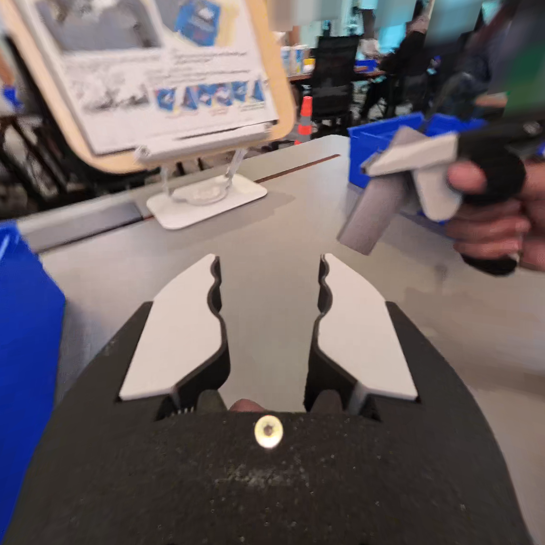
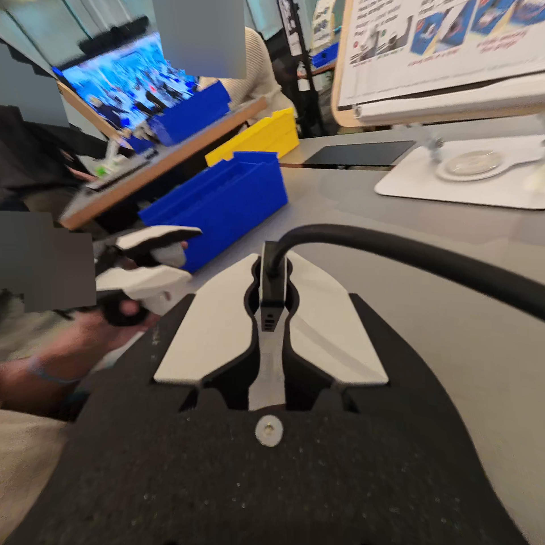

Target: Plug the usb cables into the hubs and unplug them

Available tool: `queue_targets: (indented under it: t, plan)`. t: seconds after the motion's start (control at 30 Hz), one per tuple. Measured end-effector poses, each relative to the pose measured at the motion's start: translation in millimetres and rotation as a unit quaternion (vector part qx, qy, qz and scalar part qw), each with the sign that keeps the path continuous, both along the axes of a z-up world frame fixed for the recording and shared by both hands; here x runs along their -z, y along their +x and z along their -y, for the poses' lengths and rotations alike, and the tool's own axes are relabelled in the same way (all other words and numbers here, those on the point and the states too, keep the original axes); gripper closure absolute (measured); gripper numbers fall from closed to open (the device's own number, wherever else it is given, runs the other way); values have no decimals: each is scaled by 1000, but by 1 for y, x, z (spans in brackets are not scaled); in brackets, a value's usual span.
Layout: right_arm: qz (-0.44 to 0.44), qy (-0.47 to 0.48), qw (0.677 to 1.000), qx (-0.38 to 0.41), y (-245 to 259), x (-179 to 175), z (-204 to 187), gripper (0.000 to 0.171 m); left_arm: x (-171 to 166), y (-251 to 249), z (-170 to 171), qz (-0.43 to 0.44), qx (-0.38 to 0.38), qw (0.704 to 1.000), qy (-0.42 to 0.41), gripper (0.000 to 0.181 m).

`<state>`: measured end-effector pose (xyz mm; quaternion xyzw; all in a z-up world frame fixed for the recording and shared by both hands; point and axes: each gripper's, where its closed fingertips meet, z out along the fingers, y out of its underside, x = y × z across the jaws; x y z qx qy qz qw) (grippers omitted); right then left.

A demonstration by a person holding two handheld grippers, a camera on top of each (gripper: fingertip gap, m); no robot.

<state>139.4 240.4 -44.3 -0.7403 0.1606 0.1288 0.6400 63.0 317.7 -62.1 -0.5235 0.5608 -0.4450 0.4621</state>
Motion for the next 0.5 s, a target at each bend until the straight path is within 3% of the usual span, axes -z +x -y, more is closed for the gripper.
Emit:
queue_targets:
  t: [0.07,0.17,0.37,0.5]
  plan:
    - [45,-27,998,27,6,5,6,160,9,-3,-15,-15,-51,997,-62,110]
    - [89,-46,993,61,7,14,14,159,27,-8,-32,-16,-114,991,-68,110]
    - [122,-69,986,85,10,27,28,159,38,-8,-32,-22,-123,990,-71,118]
    - [179,-72,972,133,58,-14,55,159,40,-6,-26,-28,-102,991,-76,121]
